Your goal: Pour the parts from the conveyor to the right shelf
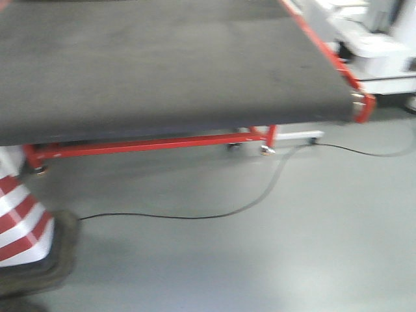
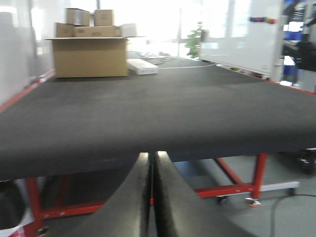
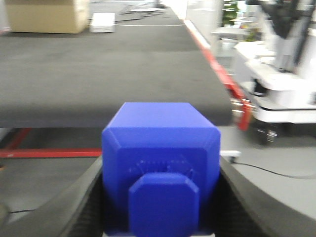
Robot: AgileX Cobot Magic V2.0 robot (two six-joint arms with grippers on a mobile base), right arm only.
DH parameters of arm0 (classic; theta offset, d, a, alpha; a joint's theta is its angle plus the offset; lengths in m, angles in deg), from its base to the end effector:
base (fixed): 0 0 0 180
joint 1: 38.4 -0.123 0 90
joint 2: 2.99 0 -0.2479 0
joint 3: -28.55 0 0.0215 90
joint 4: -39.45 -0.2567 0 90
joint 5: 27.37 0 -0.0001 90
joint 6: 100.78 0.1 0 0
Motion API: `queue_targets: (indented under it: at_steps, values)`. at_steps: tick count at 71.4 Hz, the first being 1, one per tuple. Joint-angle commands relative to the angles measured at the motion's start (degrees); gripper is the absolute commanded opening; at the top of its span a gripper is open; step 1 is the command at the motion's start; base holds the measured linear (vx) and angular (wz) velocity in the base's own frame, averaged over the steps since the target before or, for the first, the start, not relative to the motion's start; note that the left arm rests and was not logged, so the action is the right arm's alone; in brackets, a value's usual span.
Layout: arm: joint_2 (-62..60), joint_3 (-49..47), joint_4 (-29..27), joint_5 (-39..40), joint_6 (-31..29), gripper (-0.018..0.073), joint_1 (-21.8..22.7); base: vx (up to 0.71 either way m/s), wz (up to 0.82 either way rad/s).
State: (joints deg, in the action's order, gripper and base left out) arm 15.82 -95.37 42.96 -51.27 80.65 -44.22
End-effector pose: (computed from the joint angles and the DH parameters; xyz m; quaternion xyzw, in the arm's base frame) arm 0.1061 0.0083 0.2753 -0.0422 0.7578 0.0135 0.6510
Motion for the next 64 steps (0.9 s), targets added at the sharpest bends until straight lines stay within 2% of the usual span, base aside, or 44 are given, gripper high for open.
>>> queue_targets:
  at_steps: [1,64]
  values:
    - [0.6,-1.5,0.3,4.7,-0.6,-0.0005,0.2,-0.12,-0.67]
    - [0.6,-1.5,0.3,4.7,-0.6,-0.0005,0.2,-0.17,-0.81]
